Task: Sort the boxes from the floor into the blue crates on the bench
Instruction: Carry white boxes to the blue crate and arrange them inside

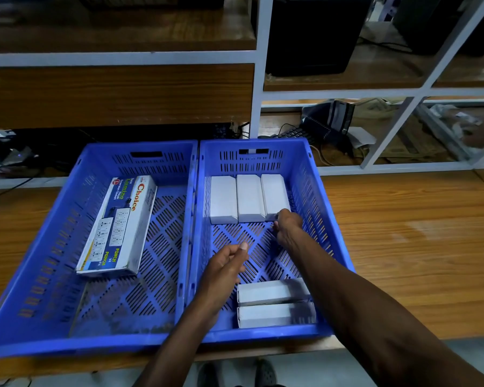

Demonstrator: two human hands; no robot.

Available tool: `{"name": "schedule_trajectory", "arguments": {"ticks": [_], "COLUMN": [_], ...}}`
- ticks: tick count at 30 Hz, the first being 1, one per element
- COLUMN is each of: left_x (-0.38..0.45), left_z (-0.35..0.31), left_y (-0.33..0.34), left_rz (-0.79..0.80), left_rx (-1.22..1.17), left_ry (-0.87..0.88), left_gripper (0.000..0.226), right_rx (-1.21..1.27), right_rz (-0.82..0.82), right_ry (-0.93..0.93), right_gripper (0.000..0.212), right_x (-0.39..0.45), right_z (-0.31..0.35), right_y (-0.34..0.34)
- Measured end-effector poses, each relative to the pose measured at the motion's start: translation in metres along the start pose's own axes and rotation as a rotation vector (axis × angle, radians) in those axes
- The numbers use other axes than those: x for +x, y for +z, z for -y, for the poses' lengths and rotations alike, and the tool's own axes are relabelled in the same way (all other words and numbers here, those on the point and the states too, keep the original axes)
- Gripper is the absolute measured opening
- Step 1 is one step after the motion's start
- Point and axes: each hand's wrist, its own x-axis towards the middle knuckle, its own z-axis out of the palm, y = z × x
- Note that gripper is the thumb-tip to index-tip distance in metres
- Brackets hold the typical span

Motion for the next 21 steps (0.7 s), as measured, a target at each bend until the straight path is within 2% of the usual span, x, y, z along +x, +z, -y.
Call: {"name": "schedule_trajectory", "arguments": {"ticks": [2, 5, 10, 15, 21], "left_x": [0.001, 0.003, 0.007, 0.008, 0.011], "left_z": [0.001, 0.001, 0.000, 0.001, 0.004], "left_y": [0.002, 0.002, -0.002, -0.002, -0.004], "left_rz": [0.014, 0.024, 0.014, 0.029, 0.051], "left_rx": [0.011, 0.034, 0.041, 0.049, 0.072], "left_ry": [-0.005, -0.009, -0.004, -0.006, 0.008], "left_gripper": [0.032, 0.034, 0.030, 0.030, 0.032], "right_rx": [0.030, 0.072, 0.122, 0.098, 0.039], "right_rz": [-0.001, 0.030, 0.095, 0.125, 0.165], "right_ry": [0.011, 0.050, 0.110, 0.104, 0.080], "right_gripper": [0.048, 0.026, 0.039, 0.026, 0.020], "right_x": [-0.013, -0.029, -0.024, -0.034, -0.042], "right_z": [0.004, 0.006, 0.005, 0.011, 0.017], "right_y": [-0.002, -0.008, -0.011, -0.019, -0.026]}}
